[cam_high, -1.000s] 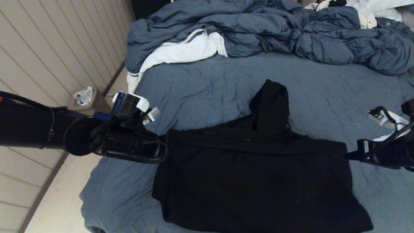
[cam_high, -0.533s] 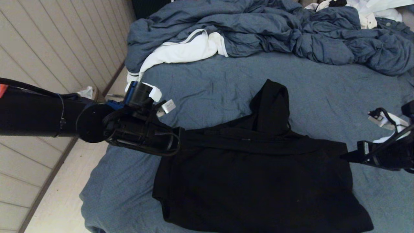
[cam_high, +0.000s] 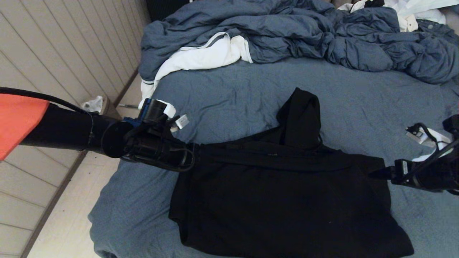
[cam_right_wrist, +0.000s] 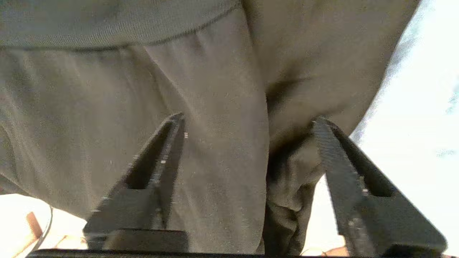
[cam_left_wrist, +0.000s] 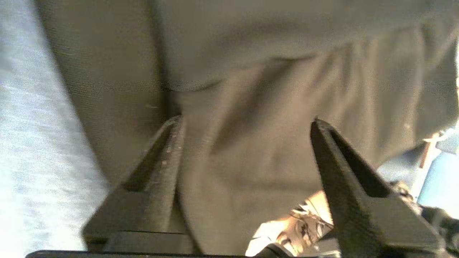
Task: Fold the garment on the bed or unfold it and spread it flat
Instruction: Unfold the black sweatshirt
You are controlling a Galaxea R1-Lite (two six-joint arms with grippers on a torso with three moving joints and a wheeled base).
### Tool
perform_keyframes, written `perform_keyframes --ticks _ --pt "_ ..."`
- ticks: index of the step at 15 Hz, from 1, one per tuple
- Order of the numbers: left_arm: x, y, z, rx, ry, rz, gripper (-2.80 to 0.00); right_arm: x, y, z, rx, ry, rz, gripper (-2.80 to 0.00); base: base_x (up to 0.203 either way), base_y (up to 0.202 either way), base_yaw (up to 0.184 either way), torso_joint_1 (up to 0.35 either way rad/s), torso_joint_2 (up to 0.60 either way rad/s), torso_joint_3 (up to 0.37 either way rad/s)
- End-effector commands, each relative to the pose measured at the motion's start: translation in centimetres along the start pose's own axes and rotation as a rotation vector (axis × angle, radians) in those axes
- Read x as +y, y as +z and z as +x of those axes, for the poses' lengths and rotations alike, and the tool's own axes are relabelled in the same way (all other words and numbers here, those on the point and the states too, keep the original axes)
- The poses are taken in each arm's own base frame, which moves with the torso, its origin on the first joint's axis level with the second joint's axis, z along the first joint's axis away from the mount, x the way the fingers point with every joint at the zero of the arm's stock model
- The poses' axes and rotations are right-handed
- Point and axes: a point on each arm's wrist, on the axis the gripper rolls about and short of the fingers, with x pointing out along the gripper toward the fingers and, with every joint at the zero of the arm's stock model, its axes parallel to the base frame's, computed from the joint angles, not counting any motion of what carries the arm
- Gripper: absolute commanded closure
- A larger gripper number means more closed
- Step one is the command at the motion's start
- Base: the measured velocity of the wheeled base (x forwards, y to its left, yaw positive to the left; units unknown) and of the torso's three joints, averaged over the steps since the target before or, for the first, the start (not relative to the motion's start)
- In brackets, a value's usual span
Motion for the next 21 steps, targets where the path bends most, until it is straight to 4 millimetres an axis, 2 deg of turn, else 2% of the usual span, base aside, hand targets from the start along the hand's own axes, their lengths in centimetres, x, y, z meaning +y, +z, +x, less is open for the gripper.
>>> perform_keyframes --ticks 1,8,15,20,21 --pt "0.7 -0.1 0.7 0.012 0.008 -0.015 -2.8 -0.2 -0.2 0.6 0.021 0.005 0.006 -2.8 0.0 0.0 0.0 0.0 0.0 0.0" --pt "0.8 0.4 1.1 0.0 0.002 -0.013 -2.8 -0.3 0.2 3.8 0.067 0.03 -0.004 -2.8 0.0 0.0 0.0 0.0 0.0 0.0" --pt "0.6 0.9 1.2 -0.011 0.0 -0.008 -2.8 1.2 0.0 6.5 0.12 0.078 -0.033 -2.8 0.0 0.0 0.0 0.0 0.0 0.0" --pt "0.7 0.8 1.3 -0.005 0.0 -0.013 -2.8 1.2 0.5 7.1 0.105 0.08 -0.011 -2.8 0.0 0.0 0.0 0.0 0.0 0.0" --pt "0.6 0.8 1.3 -0.007 -0.001 -0.012 -2.8 1.8 0.6 7.2 0.106 0.092 -0.015 -2.8 0.0 0.0 0.0 0.0 0.0 0.0"
